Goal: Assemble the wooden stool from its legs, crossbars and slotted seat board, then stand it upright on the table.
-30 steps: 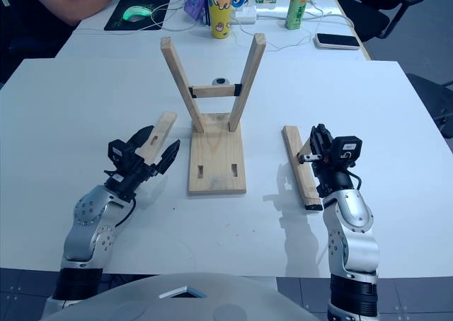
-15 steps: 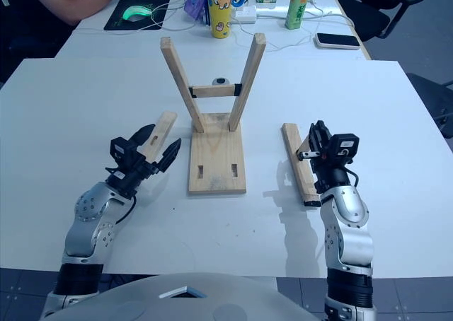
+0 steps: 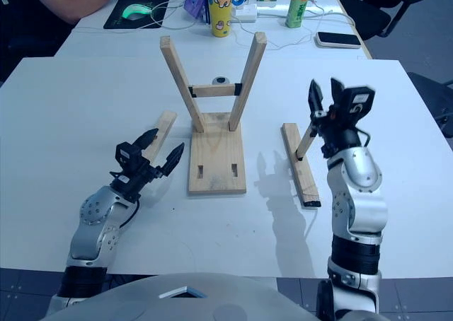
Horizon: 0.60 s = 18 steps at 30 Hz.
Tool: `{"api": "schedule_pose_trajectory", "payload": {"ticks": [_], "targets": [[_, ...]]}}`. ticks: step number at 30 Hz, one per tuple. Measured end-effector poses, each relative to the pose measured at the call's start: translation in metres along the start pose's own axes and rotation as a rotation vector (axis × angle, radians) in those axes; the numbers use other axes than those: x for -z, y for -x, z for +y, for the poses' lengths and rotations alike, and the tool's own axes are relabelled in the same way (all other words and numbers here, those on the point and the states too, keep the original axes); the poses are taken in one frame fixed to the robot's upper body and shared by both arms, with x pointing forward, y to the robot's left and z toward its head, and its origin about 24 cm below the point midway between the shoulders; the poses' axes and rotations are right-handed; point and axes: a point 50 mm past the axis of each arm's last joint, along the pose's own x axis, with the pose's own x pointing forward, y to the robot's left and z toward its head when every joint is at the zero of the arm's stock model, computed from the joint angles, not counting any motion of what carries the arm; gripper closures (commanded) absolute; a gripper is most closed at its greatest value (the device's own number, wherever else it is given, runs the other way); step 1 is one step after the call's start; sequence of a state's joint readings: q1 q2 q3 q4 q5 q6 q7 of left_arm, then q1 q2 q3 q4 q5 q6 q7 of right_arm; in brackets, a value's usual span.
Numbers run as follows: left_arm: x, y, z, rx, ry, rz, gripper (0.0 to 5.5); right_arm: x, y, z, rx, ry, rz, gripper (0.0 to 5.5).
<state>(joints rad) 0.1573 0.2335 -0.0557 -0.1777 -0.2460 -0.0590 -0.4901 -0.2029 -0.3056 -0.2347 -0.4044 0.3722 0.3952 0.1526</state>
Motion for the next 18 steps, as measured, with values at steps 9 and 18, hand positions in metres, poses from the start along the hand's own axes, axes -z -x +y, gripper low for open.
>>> {"api": "schedule_pose_trajectory", "payload": {"ticks": [9, 18], "targets": [[0.003, -0.002, -0.004, -0.028, 0.008, -0.017, 1.34, -0.036, -0.023, 0.006, -0.042, 0.078, -0.090, 5.40], [0.002, -0.006, 0.000, -0.032, 0.004, -0.024, 1.34, 0.047, 0.017, -0.005, 0.019, 0.059, 0.241, 5.47]]}}
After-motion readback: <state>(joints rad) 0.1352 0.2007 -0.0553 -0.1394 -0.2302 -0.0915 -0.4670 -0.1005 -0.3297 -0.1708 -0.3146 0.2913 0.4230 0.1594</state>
